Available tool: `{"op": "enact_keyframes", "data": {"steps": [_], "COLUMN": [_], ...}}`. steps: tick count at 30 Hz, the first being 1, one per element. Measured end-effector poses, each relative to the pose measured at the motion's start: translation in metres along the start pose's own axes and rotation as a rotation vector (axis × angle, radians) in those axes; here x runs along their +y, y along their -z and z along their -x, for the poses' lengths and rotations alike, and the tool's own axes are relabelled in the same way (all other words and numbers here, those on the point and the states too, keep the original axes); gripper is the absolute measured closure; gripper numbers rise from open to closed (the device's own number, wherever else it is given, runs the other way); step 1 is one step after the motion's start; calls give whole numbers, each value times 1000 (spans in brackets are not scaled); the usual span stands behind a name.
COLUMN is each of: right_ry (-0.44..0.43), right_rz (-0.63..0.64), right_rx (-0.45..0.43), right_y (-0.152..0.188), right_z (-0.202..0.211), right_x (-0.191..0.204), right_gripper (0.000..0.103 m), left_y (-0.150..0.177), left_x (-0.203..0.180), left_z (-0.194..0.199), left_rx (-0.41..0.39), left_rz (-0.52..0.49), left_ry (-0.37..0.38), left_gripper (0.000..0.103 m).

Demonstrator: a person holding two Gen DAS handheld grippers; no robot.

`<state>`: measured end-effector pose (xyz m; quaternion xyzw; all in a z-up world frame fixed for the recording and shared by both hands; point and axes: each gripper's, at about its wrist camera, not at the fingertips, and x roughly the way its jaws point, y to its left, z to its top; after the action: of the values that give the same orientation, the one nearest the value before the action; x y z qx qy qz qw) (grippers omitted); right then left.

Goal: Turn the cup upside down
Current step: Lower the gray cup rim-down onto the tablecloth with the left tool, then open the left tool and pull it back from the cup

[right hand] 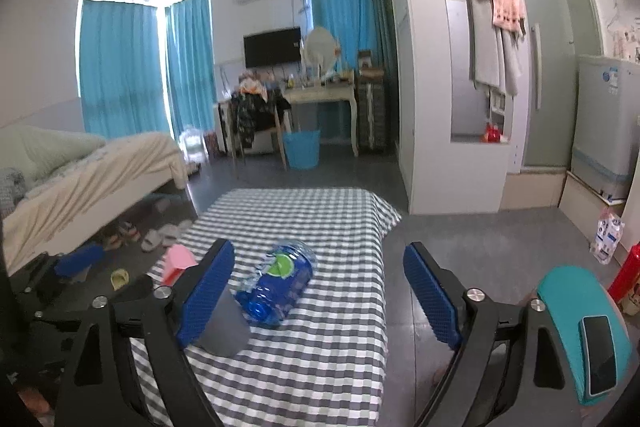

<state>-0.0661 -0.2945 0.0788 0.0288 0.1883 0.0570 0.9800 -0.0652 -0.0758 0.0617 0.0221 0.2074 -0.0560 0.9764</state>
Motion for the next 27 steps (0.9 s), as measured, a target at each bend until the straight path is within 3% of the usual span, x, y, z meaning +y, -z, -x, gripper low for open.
{"op": "enact_keyframes", "data": {"steps": [3, 5, 7, 12, 14, 16, 19, 27], "right_ry": [-14, -34, -30, -36, -60, -33, -21, 4], "right_rz": [-6, 3, 25, 37, 32, 58, 60, 63], "right_rx": [-33, -58, -67, -3, -3, -41, -77, -65], "right_y": [14, 35, 61, 107, 110, 111, 113, 115], "right_z": [16, 25, 30, 25, 25, 28, 32, 26], "right_x": [16, 28, 38, 52, 53, 56, 59, 63], "right_gripper": [14, 14, 10, 9, 8, 0, 0, 0], "left_y": [9, 19, 27, 63, 78, 84, 89, 99], "left_x": [15, 23, 27, 34, 39, 42, 45, 41], "left_z": [22, 37, 47, 57, 53, 50, 46, 38], "left_rx": [-49, -99, -133, -158, -126, -106, -100, -94], "left_rz": [24, 23, 27, 47, 64, 78, 90, 78], "left_ry": [-33, -73, -91, -113, -116, -120, -136, -152], "left_gripper": [13, 3, 2, 0, 0, 0, 0, 0]}}
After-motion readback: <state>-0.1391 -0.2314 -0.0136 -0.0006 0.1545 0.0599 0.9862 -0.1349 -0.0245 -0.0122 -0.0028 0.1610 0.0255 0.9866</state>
